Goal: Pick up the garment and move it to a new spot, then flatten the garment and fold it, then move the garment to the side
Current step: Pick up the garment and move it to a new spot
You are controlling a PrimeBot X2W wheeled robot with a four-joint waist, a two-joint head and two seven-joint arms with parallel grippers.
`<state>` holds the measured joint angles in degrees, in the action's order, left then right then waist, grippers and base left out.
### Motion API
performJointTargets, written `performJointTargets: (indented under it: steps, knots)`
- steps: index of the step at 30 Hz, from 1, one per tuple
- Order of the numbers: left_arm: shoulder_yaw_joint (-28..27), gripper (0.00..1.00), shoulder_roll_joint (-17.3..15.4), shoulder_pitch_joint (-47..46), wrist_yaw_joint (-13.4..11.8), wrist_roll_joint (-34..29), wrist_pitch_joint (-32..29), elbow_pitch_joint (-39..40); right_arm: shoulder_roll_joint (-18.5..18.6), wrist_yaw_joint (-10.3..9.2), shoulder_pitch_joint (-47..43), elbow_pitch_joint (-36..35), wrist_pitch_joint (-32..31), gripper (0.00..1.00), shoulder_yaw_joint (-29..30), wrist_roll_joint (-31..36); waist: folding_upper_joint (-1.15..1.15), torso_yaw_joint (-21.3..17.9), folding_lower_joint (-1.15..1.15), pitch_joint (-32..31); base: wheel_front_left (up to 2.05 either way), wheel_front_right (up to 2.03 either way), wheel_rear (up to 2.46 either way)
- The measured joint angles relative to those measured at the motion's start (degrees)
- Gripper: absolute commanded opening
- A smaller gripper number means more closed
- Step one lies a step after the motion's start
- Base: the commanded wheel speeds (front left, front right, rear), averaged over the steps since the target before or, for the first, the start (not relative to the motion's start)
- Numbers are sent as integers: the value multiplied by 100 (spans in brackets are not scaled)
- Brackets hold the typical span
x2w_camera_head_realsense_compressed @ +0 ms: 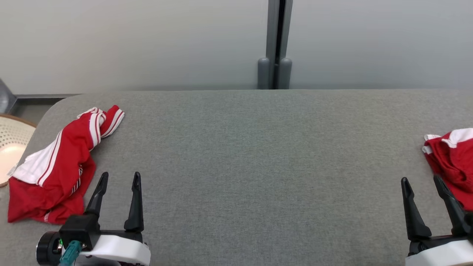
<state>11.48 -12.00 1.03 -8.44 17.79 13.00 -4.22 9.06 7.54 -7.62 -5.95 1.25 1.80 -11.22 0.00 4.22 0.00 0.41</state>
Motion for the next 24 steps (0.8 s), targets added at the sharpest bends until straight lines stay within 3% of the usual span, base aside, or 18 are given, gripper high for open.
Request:
performJointTargets:
  steps: [7, 17, 24]
  knots:
    - [11, 100, 90, -338, 64, 42, 102, -123, 42, 0, 60, -237, -55, 100, -36, 18, 0, 602, 0, 141, 0, 0, 0]
    - [-151, 100, 159, -472, 98, 88, 182, -296, 94, -2, 151, -498, -236, 100, -256, 33, 0, 1790, 0, 284, 0, 0, 0]
    - [-248, 100, 163, -446, 144, 125, 191, -304, 103, -2, 171, -536, -279, 100, -270, 32, 0, 2173, 0, 284, 0, 0, 0]
